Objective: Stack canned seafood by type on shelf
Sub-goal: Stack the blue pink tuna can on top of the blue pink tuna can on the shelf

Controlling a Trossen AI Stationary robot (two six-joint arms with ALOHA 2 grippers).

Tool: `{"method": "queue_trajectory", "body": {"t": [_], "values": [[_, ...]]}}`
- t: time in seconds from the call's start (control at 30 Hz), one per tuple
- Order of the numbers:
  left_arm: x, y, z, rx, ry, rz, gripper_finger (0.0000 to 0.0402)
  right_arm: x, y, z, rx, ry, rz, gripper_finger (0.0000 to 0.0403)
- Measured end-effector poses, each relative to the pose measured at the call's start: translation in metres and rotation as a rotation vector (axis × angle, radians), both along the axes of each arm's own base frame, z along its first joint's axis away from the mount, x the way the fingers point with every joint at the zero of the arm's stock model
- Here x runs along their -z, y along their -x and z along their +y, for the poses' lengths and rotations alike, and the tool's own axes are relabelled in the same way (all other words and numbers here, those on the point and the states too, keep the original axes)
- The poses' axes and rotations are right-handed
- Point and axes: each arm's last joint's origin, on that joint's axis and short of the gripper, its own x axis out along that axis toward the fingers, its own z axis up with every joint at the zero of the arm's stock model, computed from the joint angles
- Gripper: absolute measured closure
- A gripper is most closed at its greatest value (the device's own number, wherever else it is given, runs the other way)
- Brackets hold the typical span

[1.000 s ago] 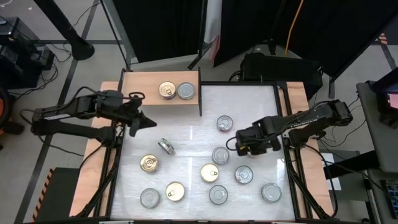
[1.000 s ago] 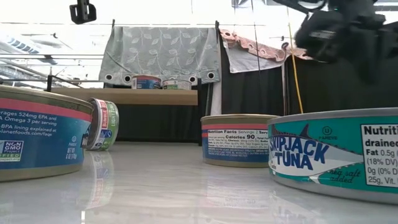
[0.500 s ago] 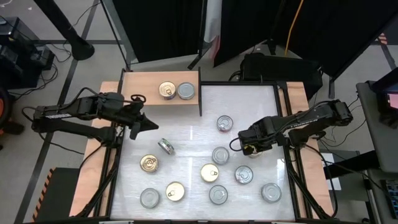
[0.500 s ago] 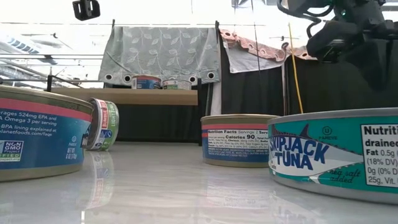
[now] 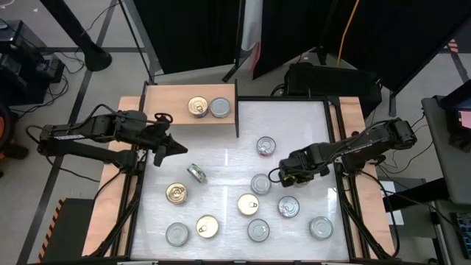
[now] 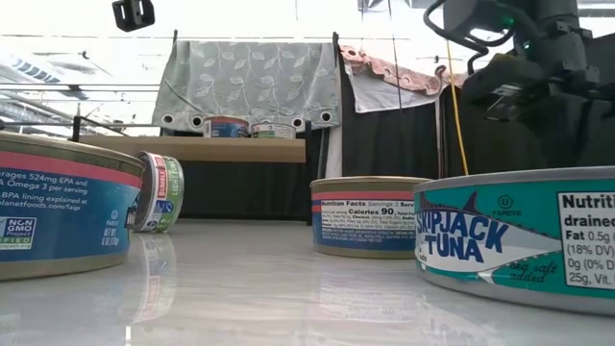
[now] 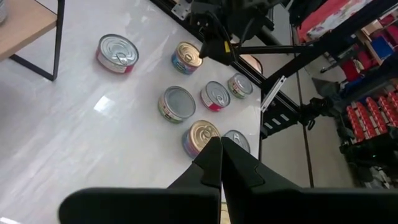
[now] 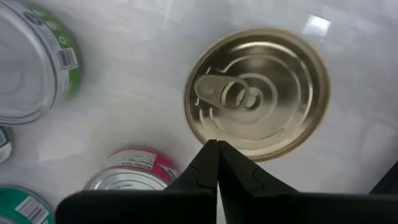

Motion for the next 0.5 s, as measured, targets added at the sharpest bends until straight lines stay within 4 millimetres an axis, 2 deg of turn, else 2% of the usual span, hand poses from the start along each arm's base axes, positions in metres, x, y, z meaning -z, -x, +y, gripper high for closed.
{"method": "queue_trajectory", "body": {"t": [0.33,0.5], "values": [[0.000,0.000,0.000,-0.009,-0.002,0.000,0.0400,0.000,0.008,0.025,-0.015,-0.027,0.036,0.0403],[0.000,0.000,0.002,-0.073,-0.035,0.000,0.0400,0.008,0.014,0.028,0.010,-0.015,0.059,0.0403]]}}
